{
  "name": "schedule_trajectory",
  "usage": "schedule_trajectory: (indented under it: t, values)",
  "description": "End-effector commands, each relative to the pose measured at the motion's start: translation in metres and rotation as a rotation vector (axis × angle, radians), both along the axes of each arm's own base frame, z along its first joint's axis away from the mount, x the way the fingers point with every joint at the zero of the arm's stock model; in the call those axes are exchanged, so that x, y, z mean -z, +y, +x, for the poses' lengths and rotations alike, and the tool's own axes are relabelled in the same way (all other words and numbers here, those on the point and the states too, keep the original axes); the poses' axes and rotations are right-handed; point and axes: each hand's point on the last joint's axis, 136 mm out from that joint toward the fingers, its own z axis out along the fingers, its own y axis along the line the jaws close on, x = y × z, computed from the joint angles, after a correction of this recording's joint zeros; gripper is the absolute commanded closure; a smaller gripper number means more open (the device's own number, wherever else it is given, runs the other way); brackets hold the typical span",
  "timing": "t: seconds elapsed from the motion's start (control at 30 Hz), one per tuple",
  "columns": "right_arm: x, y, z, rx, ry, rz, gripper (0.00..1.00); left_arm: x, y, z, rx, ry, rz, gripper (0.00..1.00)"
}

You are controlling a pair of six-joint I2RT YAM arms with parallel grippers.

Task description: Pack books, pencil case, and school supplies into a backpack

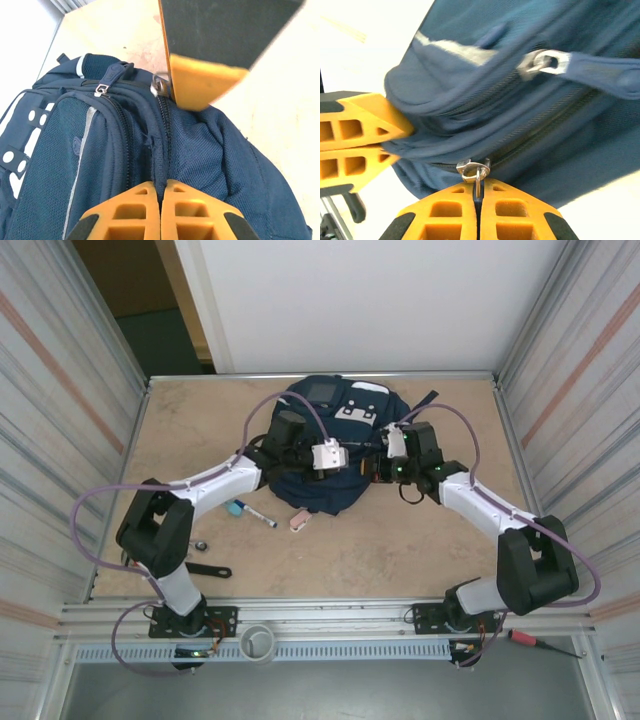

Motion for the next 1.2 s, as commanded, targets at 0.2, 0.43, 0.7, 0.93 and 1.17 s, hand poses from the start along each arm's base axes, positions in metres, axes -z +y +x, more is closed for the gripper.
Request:
schedule_trajectory:
  t: [0.2,0.43,0.7,0.93,1.17]
  values:
    - [0.03,-0.049,0.029,0.14,0.099,-0.07,1.0,-0.009,0.079,0.032,-0.167,0.059,-0.142,0.98]
    - [0.013,-0.012,0.03,0.071,0.044,-0.033,1.0,-0.006,0.07,0.016,-0.194,0.063,-0.064,0.5]
    - [-0.003,0.015,0.021,0.021,0.019,0.023,1.0,0.012,0.02,-0.013,-0.089,-0.017,0.104,0.41]
    - [0.003,0.009,0.012,0.012,0.03,0.008,1.0,0.033,0.01,-0.005,-0.082,-0.025,0.185,0.65]
    - [0.048,-0.045,0.012,0.12,0.15,-0.108,0.95,0.013,0.03,0.0,-0.056,0.011,0.072,1.0]
